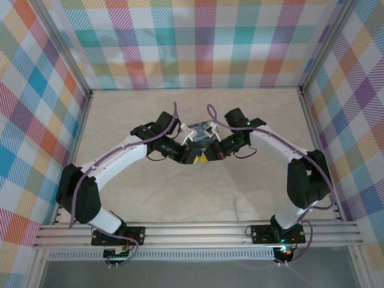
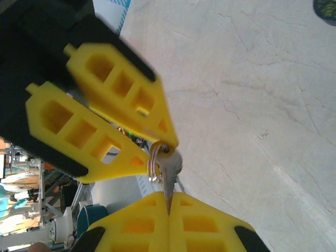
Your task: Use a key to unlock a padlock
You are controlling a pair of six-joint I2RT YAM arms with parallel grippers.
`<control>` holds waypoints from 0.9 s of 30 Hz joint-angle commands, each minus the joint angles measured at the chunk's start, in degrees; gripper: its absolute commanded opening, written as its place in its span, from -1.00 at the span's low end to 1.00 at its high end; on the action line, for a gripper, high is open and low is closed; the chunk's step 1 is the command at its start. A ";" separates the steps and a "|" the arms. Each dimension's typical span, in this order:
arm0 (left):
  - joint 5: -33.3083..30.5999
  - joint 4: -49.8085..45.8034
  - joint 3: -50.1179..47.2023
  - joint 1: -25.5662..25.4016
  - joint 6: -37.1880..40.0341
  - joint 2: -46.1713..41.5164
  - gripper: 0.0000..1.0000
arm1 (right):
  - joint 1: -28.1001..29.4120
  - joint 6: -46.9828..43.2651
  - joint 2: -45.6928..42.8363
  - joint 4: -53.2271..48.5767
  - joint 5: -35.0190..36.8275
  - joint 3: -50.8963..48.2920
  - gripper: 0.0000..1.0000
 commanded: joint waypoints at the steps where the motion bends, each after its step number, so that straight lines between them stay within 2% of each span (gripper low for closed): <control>1: 3.36 2.32 -0.86 -0.29 0.47 -1.33 -0.99 | -0.18 -0.95 1.01 0.23 -2.66 2.26 -0.91; 6: 3.37 2.82 -0.96 -0.29 -0.92 -0.91 -1.00 | -1.05 1.04 1.06 2.37 -1.92 1.95 -0.87; 10: 1.57 5.79 -1.98 -0.26 -4.89 -0.61 -1.00 | -1.71 2.86 0.41 4.70 -2.00 0.99 -0.82; 15: -2.82 11.50 -4.06 0.10 -11.85 -0.46 -1.00 | -4.29 7.40 -1.22 9.15 -1.41 -1.28 -0.53; 20: -4.15 15.90 -5.70 0.76 -15.83 -1.52 -1.00 | -8.20 15.62 -4.65 17.17 -0.97 -5.66 -0.41; 24: -3.35 18.66 -6.39 1.55 -18.02 -2.22 -1.00 | -8.58 23.06 -6.86 24.57 0.78 -8.83 -0.30; 27: -2.06 20.46 -6.83 2.04 -19.34 -2.65 -1.00 | -8.31 32.38 -8.30 34.30 1.41 -12.80 -0.23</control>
